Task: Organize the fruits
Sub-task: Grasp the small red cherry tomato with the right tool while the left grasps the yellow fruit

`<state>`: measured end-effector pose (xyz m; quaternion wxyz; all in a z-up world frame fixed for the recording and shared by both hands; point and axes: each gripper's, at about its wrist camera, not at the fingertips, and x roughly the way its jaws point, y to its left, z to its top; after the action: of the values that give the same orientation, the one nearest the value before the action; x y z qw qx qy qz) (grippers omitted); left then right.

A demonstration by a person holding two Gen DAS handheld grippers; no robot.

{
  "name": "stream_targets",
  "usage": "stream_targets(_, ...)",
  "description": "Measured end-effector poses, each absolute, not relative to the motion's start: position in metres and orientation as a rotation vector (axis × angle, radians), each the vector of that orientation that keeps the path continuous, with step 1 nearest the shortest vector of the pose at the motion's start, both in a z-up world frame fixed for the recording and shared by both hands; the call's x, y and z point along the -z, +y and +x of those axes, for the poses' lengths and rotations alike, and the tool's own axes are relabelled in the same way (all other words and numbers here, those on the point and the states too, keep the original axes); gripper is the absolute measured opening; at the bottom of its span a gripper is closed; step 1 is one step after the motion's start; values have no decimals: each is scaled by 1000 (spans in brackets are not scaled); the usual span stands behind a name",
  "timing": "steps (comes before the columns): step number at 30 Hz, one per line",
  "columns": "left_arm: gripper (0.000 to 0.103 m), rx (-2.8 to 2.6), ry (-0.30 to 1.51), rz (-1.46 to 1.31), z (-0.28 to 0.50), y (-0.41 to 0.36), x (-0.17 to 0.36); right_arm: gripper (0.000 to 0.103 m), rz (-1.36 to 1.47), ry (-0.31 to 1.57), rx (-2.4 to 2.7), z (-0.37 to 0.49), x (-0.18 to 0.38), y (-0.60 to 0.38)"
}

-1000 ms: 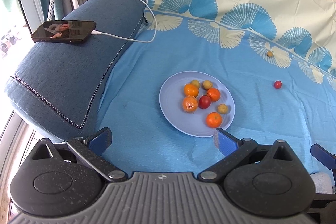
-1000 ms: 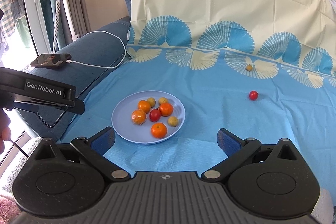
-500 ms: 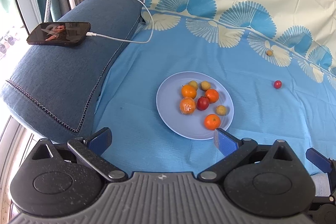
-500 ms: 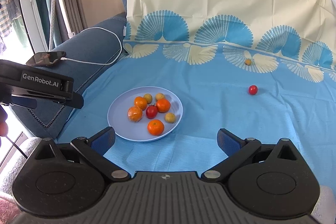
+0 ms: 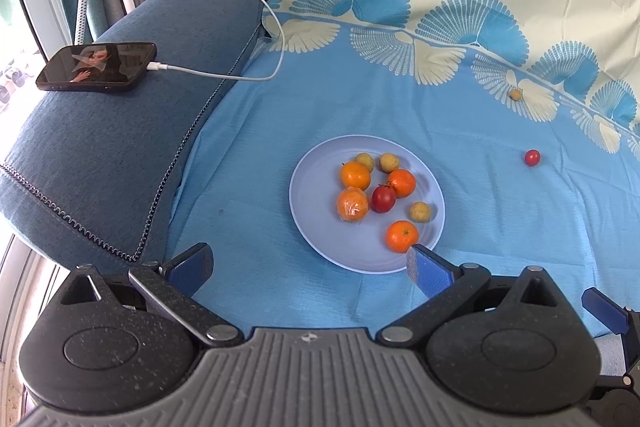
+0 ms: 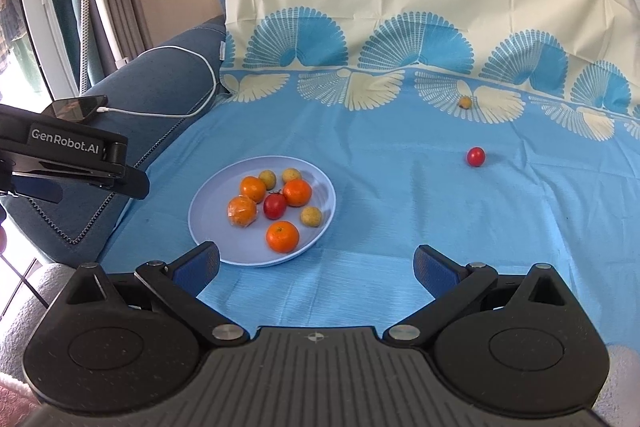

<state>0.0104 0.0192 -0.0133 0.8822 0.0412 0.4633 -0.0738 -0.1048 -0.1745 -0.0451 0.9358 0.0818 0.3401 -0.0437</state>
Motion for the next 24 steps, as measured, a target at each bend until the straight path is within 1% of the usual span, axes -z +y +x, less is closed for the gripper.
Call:
stream_targets(6,103,150,986,82,26,12,18,102,174,686,151,-91,55,-197)
stream_targets(12,103,130,1007,80,49,-3,22,102,158,659,276,-62,77,-241)
stream_targets(16,103,119,1029,85,68,-18,28,102,170,653,355,-28,102,-282)
stream_targets(24,103,107,1062,110,104,-58,43,102,270,676,479,68,163,-372)
